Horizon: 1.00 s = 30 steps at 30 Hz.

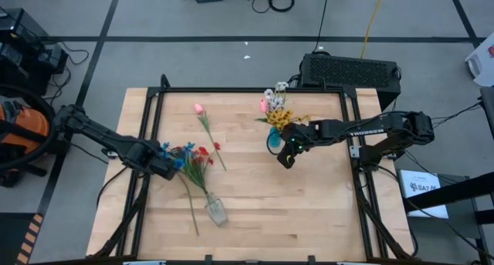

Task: Sort flowers into vase by color
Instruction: Adjust the transparent vase

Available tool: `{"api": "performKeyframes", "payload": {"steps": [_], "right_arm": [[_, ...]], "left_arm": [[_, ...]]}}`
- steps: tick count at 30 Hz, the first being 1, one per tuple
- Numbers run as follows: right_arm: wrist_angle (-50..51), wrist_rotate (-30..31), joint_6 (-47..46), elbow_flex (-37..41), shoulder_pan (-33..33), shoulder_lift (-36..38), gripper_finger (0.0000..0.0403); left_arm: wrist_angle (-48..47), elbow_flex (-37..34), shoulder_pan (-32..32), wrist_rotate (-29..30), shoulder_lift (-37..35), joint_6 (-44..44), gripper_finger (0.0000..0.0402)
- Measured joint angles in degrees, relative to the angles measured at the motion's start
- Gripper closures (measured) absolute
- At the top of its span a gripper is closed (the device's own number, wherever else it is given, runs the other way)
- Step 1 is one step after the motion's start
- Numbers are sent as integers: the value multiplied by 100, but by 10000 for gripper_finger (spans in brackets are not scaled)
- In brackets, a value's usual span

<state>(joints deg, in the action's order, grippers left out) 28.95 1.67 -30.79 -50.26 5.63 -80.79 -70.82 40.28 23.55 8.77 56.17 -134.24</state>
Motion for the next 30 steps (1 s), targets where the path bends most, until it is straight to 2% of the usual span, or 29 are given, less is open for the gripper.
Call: {"api": "performKeyframes", "payload": {"steps": [5, 11, 16, 22, 26, 30], "right_arm": [[-223, 2, 0, 0, 0, 0, 401], [-238, 0, 0, 0, 0, -2, 401], [-269, 1, 15, 0, 0, -2, 401], [-269, 19, 17, 0, 0, -2, 400], [-443, 136, 13, 2, 0, -2, 377], [-998, -117, -24, 2, -19, -2, 330]], "left_arm": [[233, 62, 4, -802, 70, 374, 277], [1042, 64, -7, -1333, 662, 1006, 277], [876, 63, -7, -1639, 913, 1075, 277], [219, 186, -7, -1893, 907, 1053, 277], [187, 209, -7, -1893, 907, 1054, 277], [116, 209, -7, -1890, 907, 1063, 277]]}}
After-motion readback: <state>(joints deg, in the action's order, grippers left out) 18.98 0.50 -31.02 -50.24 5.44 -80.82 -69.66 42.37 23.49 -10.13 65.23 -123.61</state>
